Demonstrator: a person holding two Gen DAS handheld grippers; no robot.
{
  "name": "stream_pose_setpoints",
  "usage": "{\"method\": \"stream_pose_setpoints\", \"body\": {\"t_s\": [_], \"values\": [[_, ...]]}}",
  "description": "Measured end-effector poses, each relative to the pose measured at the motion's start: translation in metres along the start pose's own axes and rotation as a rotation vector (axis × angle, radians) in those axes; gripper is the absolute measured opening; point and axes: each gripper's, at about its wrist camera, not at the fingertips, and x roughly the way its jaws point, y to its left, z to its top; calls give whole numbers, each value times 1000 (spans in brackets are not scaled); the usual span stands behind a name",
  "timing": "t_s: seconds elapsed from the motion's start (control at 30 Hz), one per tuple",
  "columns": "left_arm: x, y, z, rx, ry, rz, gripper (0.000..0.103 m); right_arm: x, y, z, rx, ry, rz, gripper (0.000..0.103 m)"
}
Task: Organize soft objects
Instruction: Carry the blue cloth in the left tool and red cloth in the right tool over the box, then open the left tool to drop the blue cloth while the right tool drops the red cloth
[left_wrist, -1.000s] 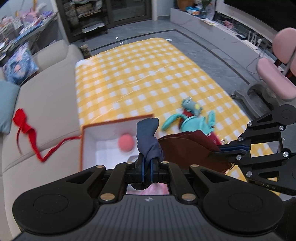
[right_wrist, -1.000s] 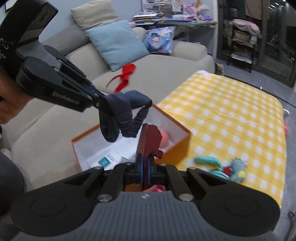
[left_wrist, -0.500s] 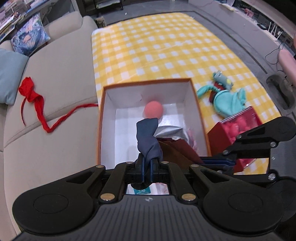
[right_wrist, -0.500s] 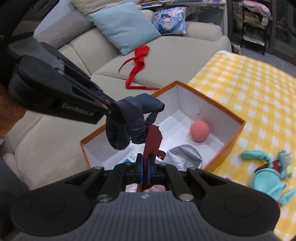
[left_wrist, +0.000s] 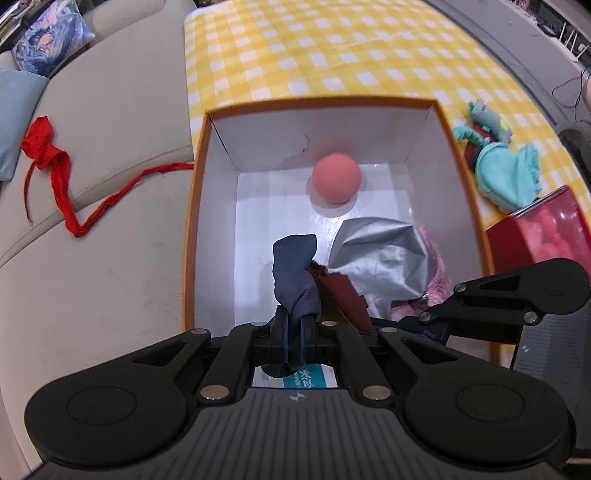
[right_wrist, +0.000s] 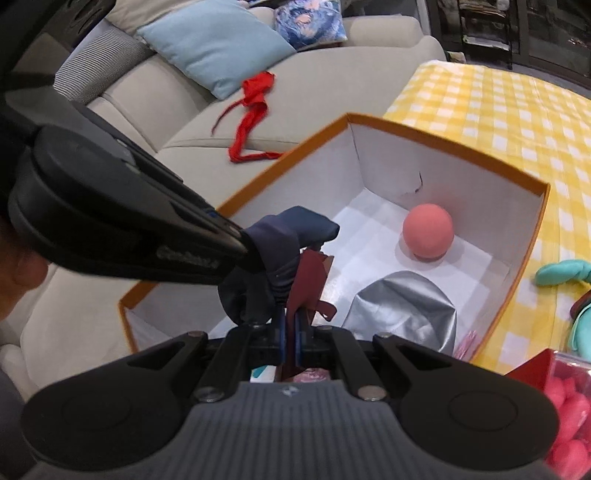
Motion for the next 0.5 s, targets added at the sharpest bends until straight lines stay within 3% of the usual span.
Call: {"method": "stream_pose_setpoints", "body": {"t_s": [0.37,0.47,0.5], "values": [[37,2,-1,-11,22,5,8,22,-10,1,-34,2,-119,1],[42,1,-2,-20,21,13,14,26,-8,0,-61,6,-155,8],[43,0,-3,-23,25,17,22,27,-7,-1,-66,7,-172,9]]}}
